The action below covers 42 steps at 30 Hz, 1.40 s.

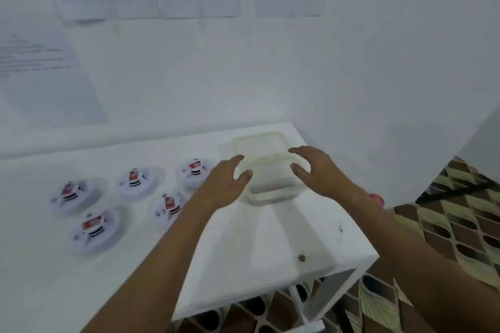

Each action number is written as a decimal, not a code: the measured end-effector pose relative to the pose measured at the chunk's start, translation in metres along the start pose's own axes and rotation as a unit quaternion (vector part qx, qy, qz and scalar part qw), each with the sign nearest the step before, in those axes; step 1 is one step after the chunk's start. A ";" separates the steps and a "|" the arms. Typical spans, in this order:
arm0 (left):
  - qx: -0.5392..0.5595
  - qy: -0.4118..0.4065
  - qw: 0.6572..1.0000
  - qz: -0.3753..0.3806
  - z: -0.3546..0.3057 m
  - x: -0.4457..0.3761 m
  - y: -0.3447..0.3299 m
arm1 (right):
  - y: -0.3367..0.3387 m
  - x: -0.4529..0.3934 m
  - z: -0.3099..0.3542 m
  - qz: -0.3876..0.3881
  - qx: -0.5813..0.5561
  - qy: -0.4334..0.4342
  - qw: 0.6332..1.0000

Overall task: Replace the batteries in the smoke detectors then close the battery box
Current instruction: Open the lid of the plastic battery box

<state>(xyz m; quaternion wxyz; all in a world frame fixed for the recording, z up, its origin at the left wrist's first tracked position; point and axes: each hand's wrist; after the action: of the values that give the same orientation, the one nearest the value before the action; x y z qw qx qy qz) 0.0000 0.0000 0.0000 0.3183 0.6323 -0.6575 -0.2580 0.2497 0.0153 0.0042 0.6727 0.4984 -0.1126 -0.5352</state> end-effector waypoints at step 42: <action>0.161 0.168 0.966 -0.114 -0.022 0.015 -0.103 | -0.027 0.025 -0.060 0.030 -0.270 -0.112 0.956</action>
<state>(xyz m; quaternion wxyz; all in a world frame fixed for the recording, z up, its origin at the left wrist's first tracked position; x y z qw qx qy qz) 0.0851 -0.0205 -0.0602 0.2865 0.7805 -0.5508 -0.0734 0.2845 0.0299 -0.0556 0.7809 0.2316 -0.0537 -0.5776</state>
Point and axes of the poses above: each hand's wrist, its own x-axis away from the middle knuckle, its own y-axis out of the back of the hand, z = x × y, and after that the axes turned 13 degrees about y, right-handed
